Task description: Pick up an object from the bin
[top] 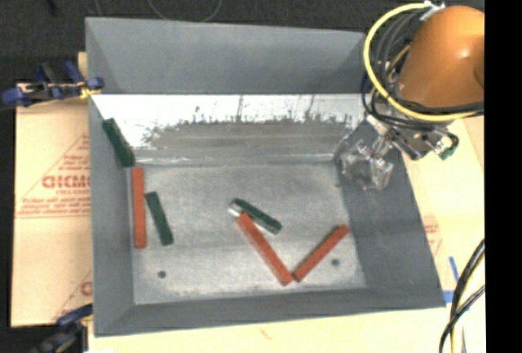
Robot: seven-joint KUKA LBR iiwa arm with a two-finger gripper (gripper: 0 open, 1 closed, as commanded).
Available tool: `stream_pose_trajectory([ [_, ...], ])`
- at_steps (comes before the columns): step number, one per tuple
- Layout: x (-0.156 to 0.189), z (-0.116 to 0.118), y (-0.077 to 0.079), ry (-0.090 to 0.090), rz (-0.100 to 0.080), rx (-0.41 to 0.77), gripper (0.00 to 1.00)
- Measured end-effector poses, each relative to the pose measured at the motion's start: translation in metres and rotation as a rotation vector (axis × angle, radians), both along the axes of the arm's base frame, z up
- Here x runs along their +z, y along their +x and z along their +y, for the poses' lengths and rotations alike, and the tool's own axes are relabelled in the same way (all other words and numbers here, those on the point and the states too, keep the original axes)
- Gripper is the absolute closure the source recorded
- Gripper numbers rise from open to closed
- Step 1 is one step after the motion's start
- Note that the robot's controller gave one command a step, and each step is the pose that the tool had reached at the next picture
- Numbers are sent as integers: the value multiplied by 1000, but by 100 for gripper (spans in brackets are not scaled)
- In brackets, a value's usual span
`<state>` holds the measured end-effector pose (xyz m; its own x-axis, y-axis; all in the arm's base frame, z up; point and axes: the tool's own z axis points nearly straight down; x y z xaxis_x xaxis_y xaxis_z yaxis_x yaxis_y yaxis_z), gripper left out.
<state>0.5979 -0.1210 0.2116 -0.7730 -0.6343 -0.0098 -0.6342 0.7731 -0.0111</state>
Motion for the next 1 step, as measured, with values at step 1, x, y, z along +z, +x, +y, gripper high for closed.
stream_pose_trajectory([
  [1,-60,10,-38,5,18,-55,100],
])
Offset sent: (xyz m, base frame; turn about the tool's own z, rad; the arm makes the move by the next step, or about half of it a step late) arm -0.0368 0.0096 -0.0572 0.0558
